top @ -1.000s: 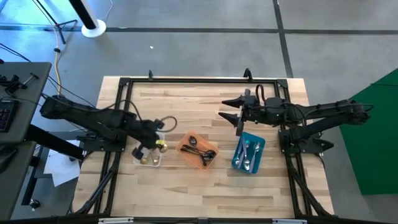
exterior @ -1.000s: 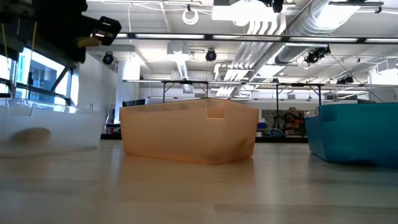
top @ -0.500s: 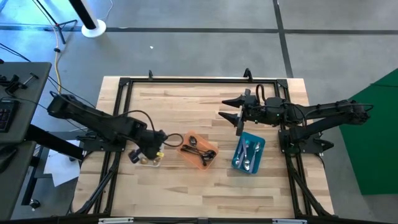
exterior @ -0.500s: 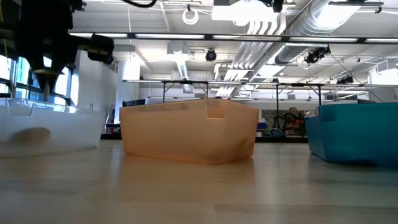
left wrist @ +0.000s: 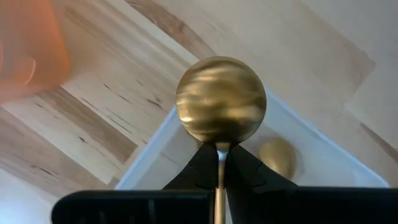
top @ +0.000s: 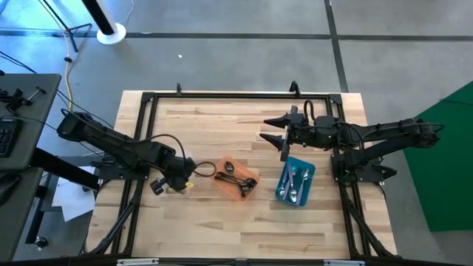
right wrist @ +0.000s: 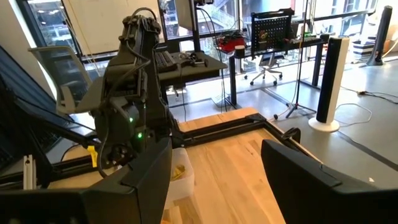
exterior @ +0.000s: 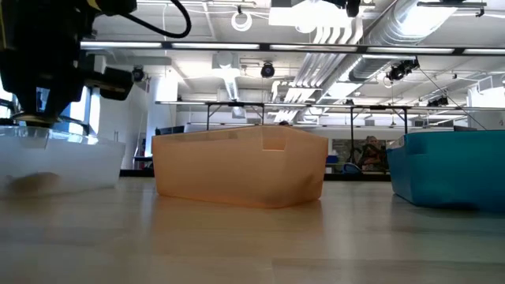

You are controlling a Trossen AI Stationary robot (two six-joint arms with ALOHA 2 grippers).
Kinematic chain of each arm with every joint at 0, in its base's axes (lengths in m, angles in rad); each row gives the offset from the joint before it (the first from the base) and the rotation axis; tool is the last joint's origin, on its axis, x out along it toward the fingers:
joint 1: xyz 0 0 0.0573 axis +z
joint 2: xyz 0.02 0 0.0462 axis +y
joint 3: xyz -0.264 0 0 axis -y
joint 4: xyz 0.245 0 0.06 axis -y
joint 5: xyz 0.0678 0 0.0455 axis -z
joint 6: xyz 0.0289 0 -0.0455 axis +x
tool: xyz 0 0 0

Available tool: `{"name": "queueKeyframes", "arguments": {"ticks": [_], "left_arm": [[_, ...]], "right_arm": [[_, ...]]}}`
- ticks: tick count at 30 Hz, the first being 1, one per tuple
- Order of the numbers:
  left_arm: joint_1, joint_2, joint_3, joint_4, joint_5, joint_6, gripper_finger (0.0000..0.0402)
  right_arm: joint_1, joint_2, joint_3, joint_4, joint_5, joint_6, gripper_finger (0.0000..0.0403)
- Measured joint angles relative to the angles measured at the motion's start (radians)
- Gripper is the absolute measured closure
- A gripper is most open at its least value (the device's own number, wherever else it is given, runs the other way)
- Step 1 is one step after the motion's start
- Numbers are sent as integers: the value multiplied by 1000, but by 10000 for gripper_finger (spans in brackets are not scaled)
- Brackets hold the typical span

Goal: Sort silverware by color (type)
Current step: Put the gold spoon into the transparent bin

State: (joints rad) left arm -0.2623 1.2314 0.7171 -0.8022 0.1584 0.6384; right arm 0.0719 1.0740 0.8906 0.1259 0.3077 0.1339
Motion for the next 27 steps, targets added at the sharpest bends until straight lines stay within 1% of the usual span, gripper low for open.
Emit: {"name": "queueKeyframes", "arguments": {"ticks": [4, 12, 17, 23, 27], "left_arm": [[0, 0, -10, 29, -2, -6, 401], [0, 0, -35, 20, 0, -7, 401], [0, 0, -35, 14, 0, -13, 401], [0, 0, -35, 17, -2, -66, 401], [0, -12, -2, 14, -9, -74, 401]], "right_arm": [[0, 0, 0, -7, 0, 0, 169], [0, 0, 0, -10, 0, 0, 169], [0, 0, 0, -10, 0, 0, 169], [0, 0, 0, -10, 0, 0, 169], [0, 0, 0, -10, 0, 0, 169]]}}
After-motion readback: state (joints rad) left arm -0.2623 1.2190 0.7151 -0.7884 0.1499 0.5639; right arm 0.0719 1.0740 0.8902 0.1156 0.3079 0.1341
